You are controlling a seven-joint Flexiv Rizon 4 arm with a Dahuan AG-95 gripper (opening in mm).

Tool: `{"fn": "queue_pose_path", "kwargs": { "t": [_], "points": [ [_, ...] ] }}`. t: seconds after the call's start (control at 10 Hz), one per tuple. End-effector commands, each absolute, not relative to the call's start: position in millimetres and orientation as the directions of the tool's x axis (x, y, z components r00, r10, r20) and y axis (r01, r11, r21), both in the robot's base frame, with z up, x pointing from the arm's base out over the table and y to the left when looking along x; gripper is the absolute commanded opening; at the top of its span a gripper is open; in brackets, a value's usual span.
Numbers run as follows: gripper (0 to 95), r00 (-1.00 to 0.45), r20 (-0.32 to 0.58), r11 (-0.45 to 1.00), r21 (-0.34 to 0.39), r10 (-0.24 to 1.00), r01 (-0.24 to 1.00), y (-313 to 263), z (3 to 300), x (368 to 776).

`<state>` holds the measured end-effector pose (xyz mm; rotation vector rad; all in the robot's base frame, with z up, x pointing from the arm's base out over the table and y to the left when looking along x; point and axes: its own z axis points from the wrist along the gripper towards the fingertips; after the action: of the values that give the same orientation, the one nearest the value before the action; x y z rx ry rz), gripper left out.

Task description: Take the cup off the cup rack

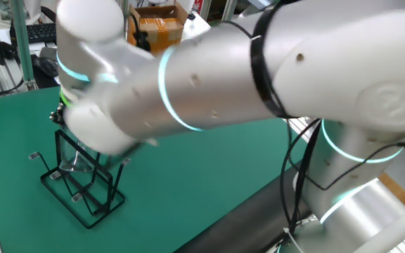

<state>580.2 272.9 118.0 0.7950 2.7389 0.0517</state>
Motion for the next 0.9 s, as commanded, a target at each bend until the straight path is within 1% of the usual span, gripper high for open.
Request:
{"fn": "queue_pose_path", "kwargs": {
  "t": [0.1, 0.2, 0.4, 0.5, 0.6, 0.7, 0.9],
  "points": [
    [57.0, -0.845, -0.179, 0.863, 0.098, 0.505, 0.495, 274, 112, 589],
    [38.0, -0.847, -0.171, 0.865, 0.107, 0.502, 0.491, 273, 113, 590],
    [38.0, -0.852, -0.173, 0.869, 0.103, 0.494, 0.483, 273, 114, 591],
    [19.0, -0.857, -0.171, 0.874, 0.103, 0.486, 0.475, 271, 118, 593],
    [19.0, -0.859, -0.158, 0.874, 0.106, 0.486, 0.475, 269, 123, 597],
    [0.0, -0.864, -0.146, 0.876, 0.104, 0.481, 0.471, 268, 126, 599],
    [0.0, -0.869, -0.151, 0.882, 0.092, 0.471, 0.462, 268, 125, 600]
  ]
}}
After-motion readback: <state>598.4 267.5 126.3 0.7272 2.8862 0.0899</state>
